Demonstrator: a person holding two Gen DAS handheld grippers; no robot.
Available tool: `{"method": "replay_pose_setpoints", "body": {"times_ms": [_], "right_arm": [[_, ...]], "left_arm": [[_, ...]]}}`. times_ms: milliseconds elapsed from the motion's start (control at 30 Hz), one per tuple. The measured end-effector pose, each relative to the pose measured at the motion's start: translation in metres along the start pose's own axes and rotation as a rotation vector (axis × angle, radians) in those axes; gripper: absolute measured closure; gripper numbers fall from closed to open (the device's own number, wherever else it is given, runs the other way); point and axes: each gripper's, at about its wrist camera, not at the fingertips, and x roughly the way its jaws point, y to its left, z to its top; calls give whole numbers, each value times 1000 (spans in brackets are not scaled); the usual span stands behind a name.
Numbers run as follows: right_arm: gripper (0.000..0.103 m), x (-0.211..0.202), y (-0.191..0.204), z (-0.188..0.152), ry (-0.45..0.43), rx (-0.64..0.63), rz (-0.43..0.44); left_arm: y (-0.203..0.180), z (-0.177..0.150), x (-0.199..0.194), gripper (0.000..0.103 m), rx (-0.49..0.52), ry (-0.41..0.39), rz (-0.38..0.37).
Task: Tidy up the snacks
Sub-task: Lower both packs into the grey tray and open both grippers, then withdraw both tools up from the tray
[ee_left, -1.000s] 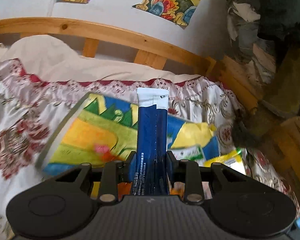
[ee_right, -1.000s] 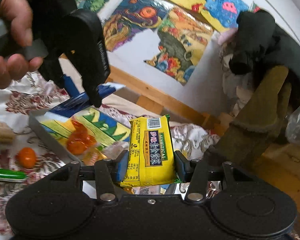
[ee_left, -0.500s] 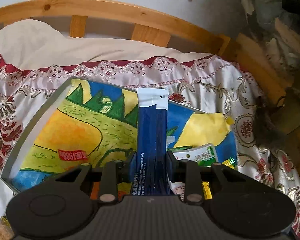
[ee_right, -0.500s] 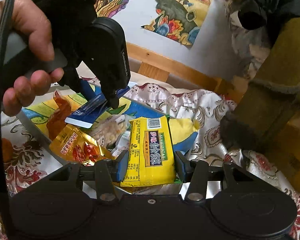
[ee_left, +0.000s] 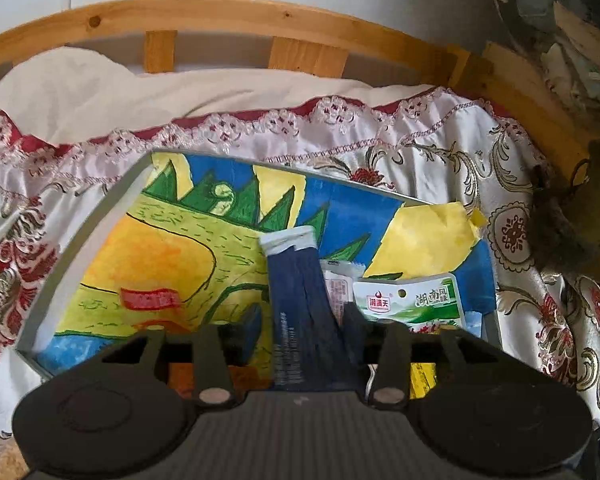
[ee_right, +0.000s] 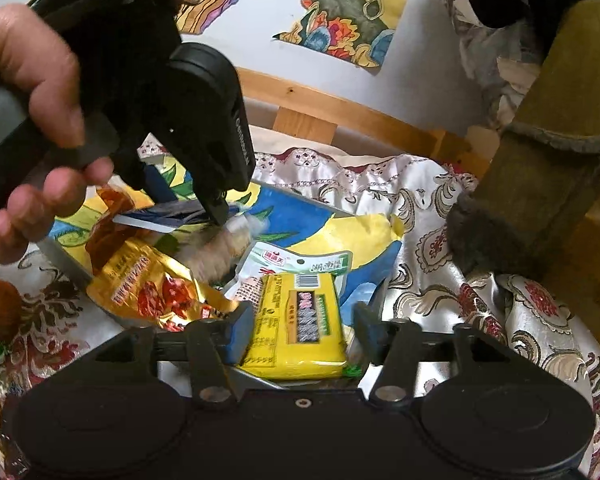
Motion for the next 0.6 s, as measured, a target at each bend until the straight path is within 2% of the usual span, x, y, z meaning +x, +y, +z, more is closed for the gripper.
{"method": "replay_pose_setpoints", "body": {"times_ms": [67,233,400,467,600], "right_arm": [[27,-4,0,1,-15,5,-7],[14,-20,-5,7,-72,37,-51],[3,-51,-17,16,-171,93,-95],[1,-66,-21,18,-209,115,-112],[1,-96,-27,22,-276,146,-131]], "left_arm": [[-1,-3,-10,34,16,-33,2],[1,-8,-41,21,20,-92,-12],[10,-15,-86,11,-12,-205,-47],[13,-21,-106,5,-15,-256,-50],[20,-31,-140,3,-32,-331,-65]]}}
